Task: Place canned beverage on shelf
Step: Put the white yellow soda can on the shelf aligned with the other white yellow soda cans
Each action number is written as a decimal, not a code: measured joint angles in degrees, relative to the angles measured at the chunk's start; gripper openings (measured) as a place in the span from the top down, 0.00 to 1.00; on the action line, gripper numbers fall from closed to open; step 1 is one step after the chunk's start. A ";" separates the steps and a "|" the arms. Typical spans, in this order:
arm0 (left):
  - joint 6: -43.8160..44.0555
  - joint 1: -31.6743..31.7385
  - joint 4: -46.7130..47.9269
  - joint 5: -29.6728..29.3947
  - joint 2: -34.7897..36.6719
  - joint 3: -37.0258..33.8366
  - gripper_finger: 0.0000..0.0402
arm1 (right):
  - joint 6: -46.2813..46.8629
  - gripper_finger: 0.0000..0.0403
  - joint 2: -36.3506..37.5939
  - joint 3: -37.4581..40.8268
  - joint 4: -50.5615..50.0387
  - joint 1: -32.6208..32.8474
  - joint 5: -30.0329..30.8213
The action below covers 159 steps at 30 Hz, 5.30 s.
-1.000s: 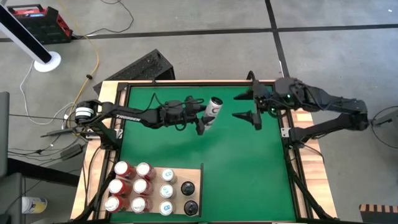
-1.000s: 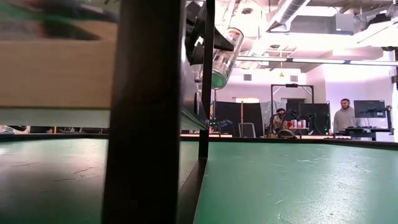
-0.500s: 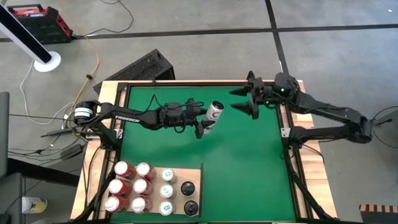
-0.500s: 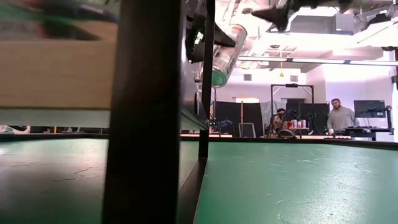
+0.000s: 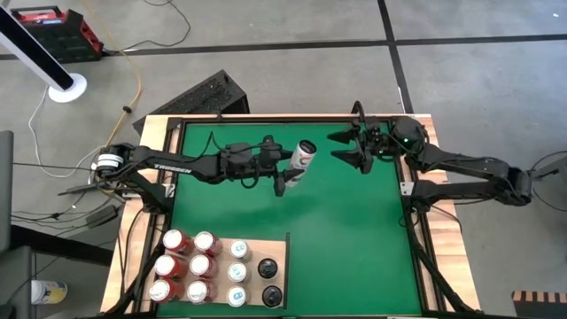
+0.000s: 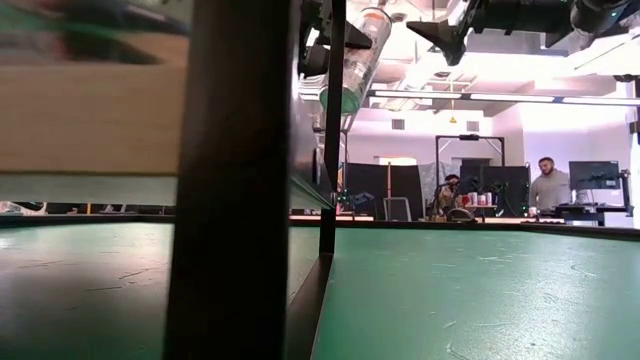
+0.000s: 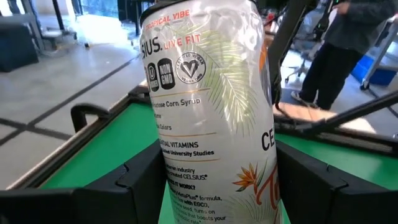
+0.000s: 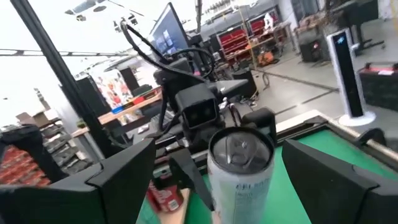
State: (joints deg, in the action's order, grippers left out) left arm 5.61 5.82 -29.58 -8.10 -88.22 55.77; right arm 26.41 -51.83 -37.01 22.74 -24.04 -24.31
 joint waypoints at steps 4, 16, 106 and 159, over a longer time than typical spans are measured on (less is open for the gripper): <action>-0.02 0.00 0.35 -0.17 0.08 0.00 0.42 | -3.29 0.07 0.00 0.00 0.03 0.89 1.05; -2.11 0.00 0.19 -1.39 0.08 0.00 0.42 | -4.39 0.07 -5.55 -0.09 0.68 5.28 6.53; 6.36 -0.32 42.08 12.54 12.92 6.96 0.14 | -15.10 0.32 -2.86 -0.42 -12.10 23.06 25.53; -5.97 -5.44 67.68 1.42 27.39 14.85 0.40 | -23.89 0.32 -40.32 -50.60 -33.49 40.68 39.69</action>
State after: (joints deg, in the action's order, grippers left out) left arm -0.36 0.38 38.10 -6.68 -60.83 70.61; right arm 2.52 -92.16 -87.62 -10.75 16.64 15.38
